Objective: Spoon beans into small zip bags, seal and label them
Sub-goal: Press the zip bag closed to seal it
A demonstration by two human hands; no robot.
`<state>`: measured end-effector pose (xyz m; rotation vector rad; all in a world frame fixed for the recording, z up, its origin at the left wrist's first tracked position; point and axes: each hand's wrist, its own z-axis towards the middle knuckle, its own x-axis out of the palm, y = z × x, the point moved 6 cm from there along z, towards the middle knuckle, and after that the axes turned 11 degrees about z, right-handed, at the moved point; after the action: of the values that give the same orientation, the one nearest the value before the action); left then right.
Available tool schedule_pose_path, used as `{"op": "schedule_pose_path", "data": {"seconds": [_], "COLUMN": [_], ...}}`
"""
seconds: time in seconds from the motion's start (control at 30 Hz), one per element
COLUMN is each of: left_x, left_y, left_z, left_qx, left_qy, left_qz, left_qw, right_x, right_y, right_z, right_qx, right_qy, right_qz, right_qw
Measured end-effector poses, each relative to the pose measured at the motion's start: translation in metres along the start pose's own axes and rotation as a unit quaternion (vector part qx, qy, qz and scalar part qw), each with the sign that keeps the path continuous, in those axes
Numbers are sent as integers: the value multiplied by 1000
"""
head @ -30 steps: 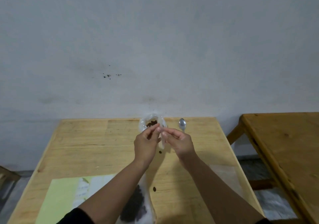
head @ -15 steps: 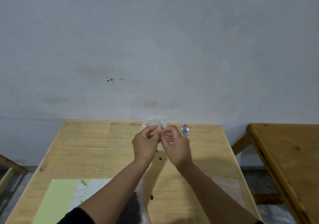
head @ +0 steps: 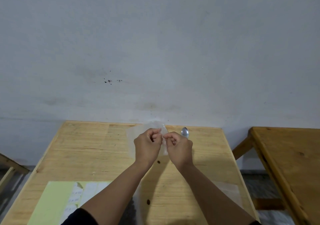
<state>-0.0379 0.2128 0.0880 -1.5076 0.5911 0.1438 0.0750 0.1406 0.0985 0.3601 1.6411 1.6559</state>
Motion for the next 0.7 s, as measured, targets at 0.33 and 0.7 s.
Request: {"op": "schedule_pose_path", "data": {"seconds": [0.33, 0.7], "left_x": [-10, -30], "left_y": [3, 0], "left_z": [-6, 4], "left_qx": [4, 38], "left_qy": [-39, -21], "left_qz": [47, -17], "left_qw": [998, 999], "right_x": [-5, 20], "right_y": [0, 19], "right_z": [9, 14], "right_qx": [27, 5], "right_qy": [-33, 152], "right_qz": [-51, -133], "right_qw": [998, 979]}}
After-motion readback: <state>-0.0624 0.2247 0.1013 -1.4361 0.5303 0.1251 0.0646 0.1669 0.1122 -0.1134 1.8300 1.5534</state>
